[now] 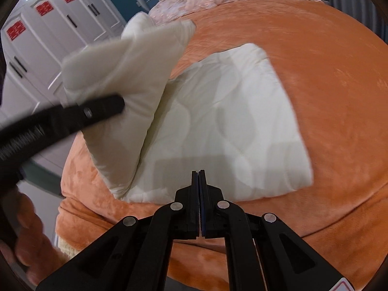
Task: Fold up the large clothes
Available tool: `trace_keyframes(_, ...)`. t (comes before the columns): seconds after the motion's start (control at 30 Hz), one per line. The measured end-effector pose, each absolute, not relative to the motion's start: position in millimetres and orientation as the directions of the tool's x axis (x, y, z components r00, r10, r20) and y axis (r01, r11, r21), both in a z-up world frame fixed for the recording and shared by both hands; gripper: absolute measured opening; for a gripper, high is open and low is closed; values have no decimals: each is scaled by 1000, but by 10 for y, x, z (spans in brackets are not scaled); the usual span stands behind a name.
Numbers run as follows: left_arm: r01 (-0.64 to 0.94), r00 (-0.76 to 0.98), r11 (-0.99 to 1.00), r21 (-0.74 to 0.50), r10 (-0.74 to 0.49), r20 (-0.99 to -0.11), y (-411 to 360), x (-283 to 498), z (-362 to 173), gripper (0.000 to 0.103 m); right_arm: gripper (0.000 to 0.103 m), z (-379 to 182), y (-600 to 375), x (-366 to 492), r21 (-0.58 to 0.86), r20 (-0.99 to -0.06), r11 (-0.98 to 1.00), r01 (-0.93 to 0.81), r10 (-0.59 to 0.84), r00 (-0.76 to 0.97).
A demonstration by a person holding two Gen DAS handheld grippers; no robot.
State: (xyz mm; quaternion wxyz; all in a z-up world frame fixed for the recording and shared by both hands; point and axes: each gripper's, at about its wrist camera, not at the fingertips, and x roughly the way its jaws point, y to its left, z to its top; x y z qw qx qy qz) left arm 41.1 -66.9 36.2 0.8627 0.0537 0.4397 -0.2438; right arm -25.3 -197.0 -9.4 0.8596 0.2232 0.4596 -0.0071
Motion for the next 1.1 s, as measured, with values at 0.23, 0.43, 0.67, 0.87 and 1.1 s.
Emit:
trace_keyframes(0.23,510,443,856,-84,-345,-827,-967,286,84,15,6,-40,-2236,-419,395,-779,877,274,162,606)
trace_keyframes(0.43,536,437,844,-36,-313,-843,-1117,143,-115,20,9,219,-2399,-491,427,-737,856,291,143,660)
trace_keyframes(0.67,533,469,836,-128,-418,-778,-670,-78,305,69,65,708,-2414,-205,449,-665,872,195,181,725)
trace_keyframes(0.87,350,510,916,-199,-364,-779,15,227,438,69,69,683,-2128,334,453,-684,884,116,261,681)
trace_keyframes(1.1,257,514,948,-188,-298,-805,242,412,370,69,24,433,-1854,519,359,-759,927,112,220,613)
